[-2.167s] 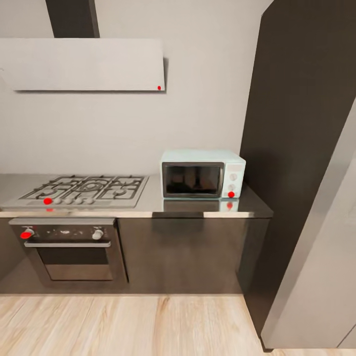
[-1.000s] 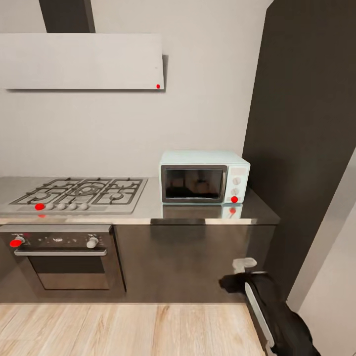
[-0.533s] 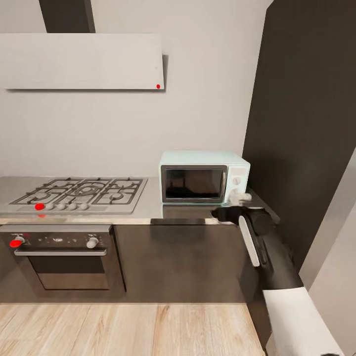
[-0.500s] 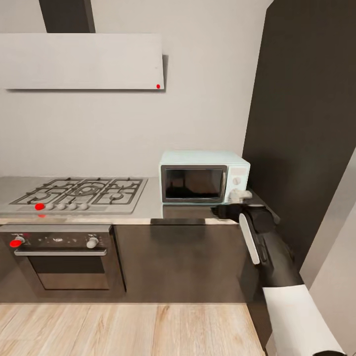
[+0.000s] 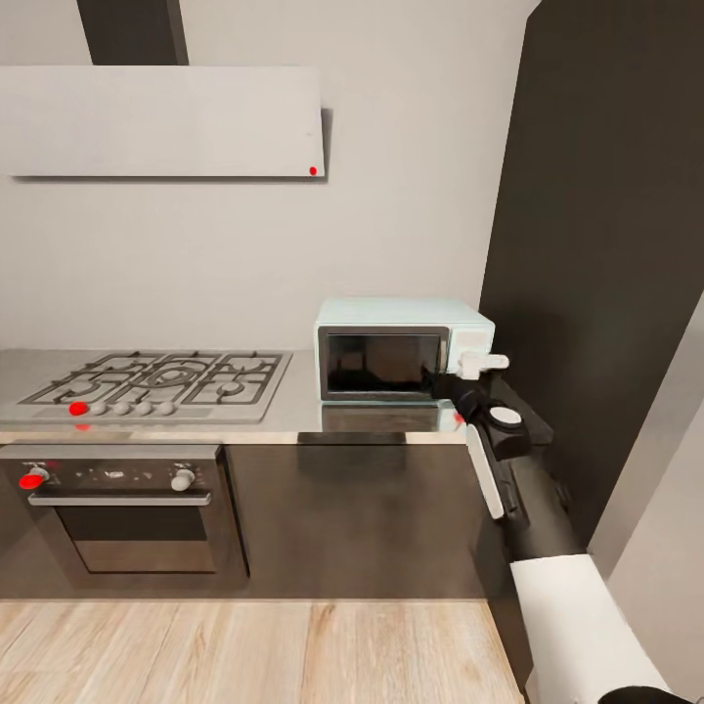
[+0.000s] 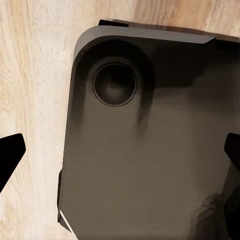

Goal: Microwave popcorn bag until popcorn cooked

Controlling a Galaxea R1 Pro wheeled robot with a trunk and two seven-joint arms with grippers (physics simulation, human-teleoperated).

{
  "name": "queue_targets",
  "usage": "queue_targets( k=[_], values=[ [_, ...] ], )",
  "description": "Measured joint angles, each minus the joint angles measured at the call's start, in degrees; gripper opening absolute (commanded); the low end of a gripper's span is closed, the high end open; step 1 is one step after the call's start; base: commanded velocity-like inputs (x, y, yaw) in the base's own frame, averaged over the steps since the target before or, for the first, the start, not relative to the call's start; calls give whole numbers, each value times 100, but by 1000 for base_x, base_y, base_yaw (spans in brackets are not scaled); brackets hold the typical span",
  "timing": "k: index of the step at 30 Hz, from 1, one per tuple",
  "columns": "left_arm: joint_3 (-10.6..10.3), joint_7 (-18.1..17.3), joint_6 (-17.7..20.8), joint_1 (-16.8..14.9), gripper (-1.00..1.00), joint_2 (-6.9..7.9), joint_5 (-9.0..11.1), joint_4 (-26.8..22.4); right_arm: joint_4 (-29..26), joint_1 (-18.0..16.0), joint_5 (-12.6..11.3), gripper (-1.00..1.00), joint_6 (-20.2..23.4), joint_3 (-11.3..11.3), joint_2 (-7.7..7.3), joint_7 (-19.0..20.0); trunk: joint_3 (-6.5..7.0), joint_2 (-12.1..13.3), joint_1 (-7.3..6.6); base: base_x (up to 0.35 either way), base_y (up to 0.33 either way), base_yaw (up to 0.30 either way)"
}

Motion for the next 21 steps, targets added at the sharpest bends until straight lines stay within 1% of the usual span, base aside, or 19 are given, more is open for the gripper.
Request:
queue_targets(
  k=[2, 3, 4, 7, 15, 18, 20, 21],
  values=[
    [-4, 0, 0, -2, 100, 0, -1, -1, 493, 0, 1, 100, -295, -1, -16, 3, 0, 0, 0, 0, 0, 0],
    [-6, 0, 0, -2, 100, 0, -1, -1, 859, -1, 2, 100, -593, -2, -28, 18, 0, 0, 0, 0, 0, 0],
    [-6, 0, 1, -3, 100, 0, -1, -1, 1052, -3, 3, 100, -748, -2, -33, 35, 0, 0, 0, 0, 0, 0],
    [-6, -1, 1, -4, 100, 0, -1, -4, 1394, -4, 12, 100, -903, -2, -55, 55, 0, 0, 0, 0, 0, 0],
    [-12, -6, 0, -1, 100, -4, -10, -12, 1503, 0, 17, 100, -911, -6, -72, 65, 0, 0, 0, 0, 0, 0],
    [-15, -7, 4, -3, 100, -94, -33, -18, 1504, -1, 16, 100, -857, -9, -84, 71, 0, 0, 0, 16, 0, 0],
    [-48, -7, 8, 0, 100, -156, -59, -10, 1504, 0, 14, 100, -849, -11, -87, 71, 0, -1, -2, 233, 0, 0],
    [-53, -7, 8, 0, 100, -161, -64, -9, 1503, 0, 13, 100, -848, -11, -87, 69, 0, -1, -3, 270, 0, 0]
  ],
)
